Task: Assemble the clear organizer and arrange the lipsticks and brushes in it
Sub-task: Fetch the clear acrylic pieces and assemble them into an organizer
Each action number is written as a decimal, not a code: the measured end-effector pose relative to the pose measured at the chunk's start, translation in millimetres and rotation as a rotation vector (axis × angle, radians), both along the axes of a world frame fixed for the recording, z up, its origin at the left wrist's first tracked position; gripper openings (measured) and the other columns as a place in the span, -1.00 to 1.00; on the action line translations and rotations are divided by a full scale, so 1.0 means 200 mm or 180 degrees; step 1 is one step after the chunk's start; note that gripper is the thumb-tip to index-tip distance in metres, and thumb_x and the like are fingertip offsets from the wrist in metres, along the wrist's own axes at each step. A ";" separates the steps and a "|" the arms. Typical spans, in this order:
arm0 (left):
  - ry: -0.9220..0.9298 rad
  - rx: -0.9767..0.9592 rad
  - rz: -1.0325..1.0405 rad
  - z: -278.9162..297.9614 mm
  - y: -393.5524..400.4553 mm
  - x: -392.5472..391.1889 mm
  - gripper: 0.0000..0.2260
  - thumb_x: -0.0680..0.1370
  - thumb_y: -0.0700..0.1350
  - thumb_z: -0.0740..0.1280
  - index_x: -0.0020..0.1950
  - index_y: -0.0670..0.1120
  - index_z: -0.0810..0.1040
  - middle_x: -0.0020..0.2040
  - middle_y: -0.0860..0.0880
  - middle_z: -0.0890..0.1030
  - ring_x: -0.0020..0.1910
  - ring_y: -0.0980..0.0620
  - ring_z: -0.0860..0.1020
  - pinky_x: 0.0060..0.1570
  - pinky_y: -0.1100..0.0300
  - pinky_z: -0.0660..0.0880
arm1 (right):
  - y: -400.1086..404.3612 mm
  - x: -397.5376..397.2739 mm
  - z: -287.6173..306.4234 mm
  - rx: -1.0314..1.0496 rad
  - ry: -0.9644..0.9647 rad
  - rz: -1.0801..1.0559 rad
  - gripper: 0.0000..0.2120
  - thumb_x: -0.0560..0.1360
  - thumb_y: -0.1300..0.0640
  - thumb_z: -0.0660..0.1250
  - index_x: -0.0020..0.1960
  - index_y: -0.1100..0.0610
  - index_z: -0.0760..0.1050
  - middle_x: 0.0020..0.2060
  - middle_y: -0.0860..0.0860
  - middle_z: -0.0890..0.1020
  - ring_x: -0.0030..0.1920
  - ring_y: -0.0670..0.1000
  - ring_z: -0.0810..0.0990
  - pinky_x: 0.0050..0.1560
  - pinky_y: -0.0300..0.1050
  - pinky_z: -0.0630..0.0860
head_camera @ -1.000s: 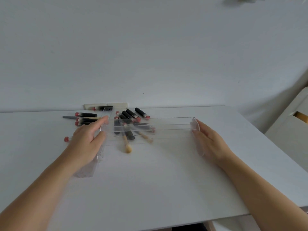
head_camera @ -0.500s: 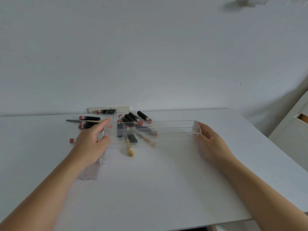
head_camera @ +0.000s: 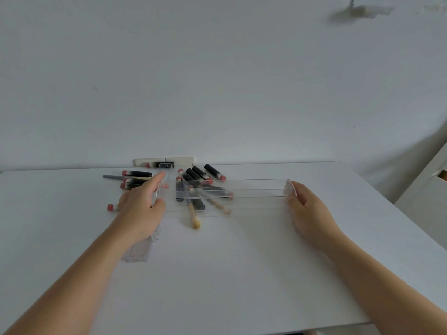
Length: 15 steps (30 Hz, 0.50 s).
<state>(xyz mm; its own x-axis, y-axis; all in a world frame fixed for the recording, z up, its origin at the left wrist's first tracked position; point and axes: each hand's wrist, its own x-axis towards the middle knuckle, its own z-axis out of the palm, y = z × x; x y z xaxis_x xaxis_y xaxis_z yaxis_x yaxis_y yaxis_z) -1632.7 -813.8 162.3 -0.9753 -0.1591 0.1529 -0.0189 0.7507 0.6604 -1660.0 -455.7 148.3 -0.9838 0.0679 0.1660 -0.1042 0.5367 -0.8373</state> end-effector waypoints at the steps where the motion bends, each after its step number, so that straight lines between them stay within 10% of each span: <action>1: 0.0016 0.0004 0.0010 0.00 0.00 0.00 -0.45 0.63 -0.14 0.20 0.58 0.22 0.21 0.50 0.08 0.40 0.27 -0.53 0.42 0.26 -0.30 0.44 | 0.00 0.00 0.00 0.0016 -0.0010 -0.0003 -0.81 0.66 -0.20 0.08 0.08 -0.28 0.47 -0.51 -0.21 0.43 -0.53 -0.09 0.36 -0.45 -0.18 0.35; 8: -0.0029 0.0206 0.0122 0.03 -0.03 0.00 -0.52 0.52 0.15 0.24 0.46 0.26 0.42 0.36 0.13 0.54 0.42 -0.13 0.38 0.43 -0.19 0.29 | 0.00 -0.02 0.04 -0.0279 -0.0065 -0.0019 -0.81 0.58 -0.21 0.17 -0.14 -0.22 0.46 -0.40 -0.17 0.50 -0.42 -0.12 0.46 -0.32 -0.18 0.38; 11: 0.0111 0.0648 0.0179 0.04 -0.02 -0.02 -0.62 0.50 0.30 0.19 0.24 0.26 0.58 0.16 0.21 0.64 0.40 0.02 0.42 0.44 -0.04 0.30 | -0.01 -0.07 0.08 -0.0402 -0.0191 -0.0212 -0.59 0.55 -0.16 0.19 -0.13 0.20 0.48 -0.34 0.02 0.48 -0.32 0.05 0.44 -0.22 -0.11 0.30; 15: 0.0356 0.0450 0.0255 0.05 -0.02 -0.03 -0.81 0.63 0.13 0.24 0.13 0.23 0.63 0.00 0.25 0.70 0.24 0.16 0.53 0.34 0.14 0.32 | -0.03 -0.10 0.09 -0.0543 -0.0289 -0.0358 -0.66 0.50 -0.05 0.22 -0.12 0.25 0.49 -0.39 0.04 0.47 -0.33 0.03 0.42 -0.20 -0.05 0.30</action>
<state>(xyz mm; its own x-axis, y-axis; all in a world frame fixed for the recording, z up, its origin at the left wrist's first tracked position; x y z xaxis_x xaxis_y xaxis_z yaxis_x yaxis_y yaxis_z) -1639.6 -818.4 172.6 -0.9369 -0.2632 0.2303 0.0045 0.6493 0.7605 -1679.4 -462.0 165.6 -0.9788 0.1974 0.0539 0.0281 0.3903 -0.9202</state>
